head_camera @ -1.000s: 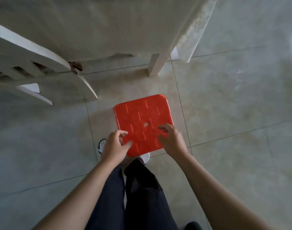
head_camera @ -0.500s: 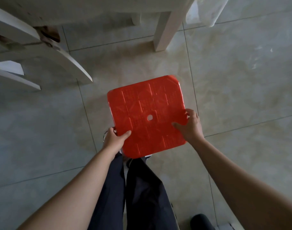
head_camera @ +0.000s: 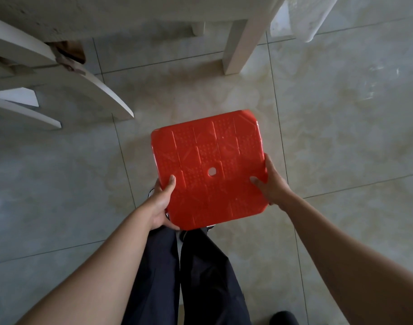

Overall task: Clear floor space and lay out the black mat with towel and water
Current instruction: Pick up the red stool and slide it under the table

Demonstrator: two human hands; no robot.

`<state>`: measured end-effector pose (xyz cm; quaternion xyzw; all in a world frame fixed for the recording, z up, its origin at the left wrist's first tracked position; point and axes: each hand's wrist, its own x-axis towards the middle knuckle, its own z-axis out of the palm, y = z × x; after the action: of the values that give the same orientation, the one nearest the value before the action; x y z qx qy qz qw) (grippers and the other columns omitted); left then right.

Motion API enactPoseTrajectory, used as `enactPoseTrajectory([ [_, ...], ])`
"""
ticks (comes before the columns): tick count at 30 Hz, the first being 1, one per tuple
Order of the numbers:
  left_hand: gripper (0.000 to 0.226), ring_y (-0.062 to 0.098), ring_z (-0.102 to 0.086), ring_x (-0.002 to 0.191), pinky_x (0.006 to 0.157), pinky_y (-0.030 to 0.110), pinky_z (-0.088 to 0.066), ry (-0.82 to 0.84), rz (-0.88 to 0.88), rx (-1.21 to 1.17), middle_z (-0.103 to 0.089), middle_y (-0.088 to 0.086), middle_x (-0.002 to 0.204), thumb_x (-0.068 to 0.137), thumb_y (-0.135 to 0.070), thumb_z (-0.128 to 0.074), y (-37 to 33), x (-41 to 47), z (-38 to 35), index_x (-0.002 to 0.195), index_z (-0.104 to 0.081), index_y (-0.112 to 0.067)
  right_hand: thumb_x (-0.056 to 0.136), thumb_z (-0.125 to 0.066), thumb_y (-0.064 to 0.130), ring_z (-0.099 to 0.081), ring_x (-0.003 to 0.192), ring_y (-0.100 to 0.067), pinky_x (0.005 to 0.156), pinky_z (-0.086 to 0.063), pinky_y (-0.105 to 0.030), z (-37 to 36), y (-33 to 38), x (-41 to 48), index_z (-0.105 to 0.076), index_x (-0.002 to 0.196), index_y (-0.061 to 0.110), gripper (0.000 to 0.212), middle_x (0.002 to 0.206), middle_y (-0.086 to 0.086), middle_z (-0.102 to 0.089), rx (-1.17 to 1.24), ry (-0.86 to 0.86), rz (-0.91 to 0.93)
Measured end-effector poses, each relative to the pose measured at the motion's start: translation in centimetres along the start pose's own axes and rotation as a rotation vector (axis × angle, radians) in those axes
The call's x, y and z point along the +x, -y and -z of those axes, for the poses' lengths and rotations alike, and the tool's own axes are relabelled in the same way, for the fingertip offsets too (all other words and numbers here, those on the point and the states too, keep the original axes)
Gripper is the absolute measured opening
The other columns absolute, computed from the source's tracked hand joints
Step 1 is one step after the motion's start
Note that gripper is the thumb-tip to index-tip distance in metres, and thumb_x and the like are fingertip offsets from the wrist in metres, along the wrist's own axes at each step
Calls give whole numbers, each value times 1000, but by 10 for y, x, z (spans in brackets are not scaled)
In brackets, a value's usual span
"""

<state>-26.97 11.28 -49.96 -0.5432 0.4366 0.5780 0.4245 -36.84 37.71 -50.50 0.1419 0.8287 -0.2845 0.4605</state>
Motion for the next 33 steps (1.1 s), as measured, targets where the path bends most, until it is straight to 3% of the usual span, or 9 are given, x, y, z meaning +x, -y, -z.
enactPoseTrajectory([
  [2,62,37,-49,122,64,68,-52,-29,-17,2,-42,4,143,81,-73,-44,-14,-1,-1,135,-22,-52,93,-56,26,-57,113,-37,84,-53,-52,4,7,4,-4,150,37,78,140,-6,-49,1,-18,37],
  [6,53,31,-50,119,62,57,-56,-71,-120,3,-39,-5,144,96,-45,-47,-49,0,-2,141,-17,-50,89,-60,15,-60,108,-32,87,-52,-45,13,26,18,-12,150,31,79,129,-6,-58,12,-104,84],
  [10,61,28,-53,119,88,59,-51,-218,-259,52,-48,-3,138,98,-20,-52,-73,8,5,144,-22,-45,86,-64,5,-58,113,-29,88,-47,-36,20,55,34,-15,151,26,84,131,-6,-57,-12,-178,106],
  [12,62,27,-55,119,95,54,-49,-323,-343,144,-50,1,139,96,-19,-56,-81,12,11,146,-26,-41,84,-66,5,-57,115,-29,91,-46,-36,22,72,44,-16,151,25,86,133,-6,-56,-26,-196,123],
  [16,60,28,-58,116,94,49,-51,-424,-428,195,-54,2,136,95,-22,-56,-103,22,22,146,-29,-39,84,-67,6,-57,117,-29,97,-47,-39,28,101,61,-17,152,25,87,134,-6,-57,-45,-212,138],
  [21,57,24,-49,130,104,36,-40,-651,-459,276,-44,-1,148,97,-24,-51,-153,25,47,149,-28,-31,84,-59,-3,-59,115,-27,97,-49,-41,35,152,81,-26,150,22,78,135,-4,-55,12,-230,163],
  [25,59,26,-52,127,104,43,-44,-599,-426,266,-47,1,146,95,-26,-56,-177,28,76,148,-31,-32,88,-54,-2,-60,114,-29,95,-51,-44,24,184,93,-23,151,24,75,133,-8,-58,30,-223,136],
  [30,47,27,-63,110,89,49,-54,-557,-426,241,-61,-1,130,90,-33,-60,-199,31,95,135,-45,-39,89,-56,1,-57,119,-28,99,-49,-41,32,217,111,-19,152,28,78,139,-6,-54,32,-210,125],
  [33,40,29,-66,100,84,52,-55,-525,-417,192,-65,-2,120,88,-34,-62,-214,32,98,126,-50,-40,88,-54,2,-58,115,-29,87,-51,-34,41,237,118,-21,151,26,76,138,-5,-54,-10,-207,139],
])
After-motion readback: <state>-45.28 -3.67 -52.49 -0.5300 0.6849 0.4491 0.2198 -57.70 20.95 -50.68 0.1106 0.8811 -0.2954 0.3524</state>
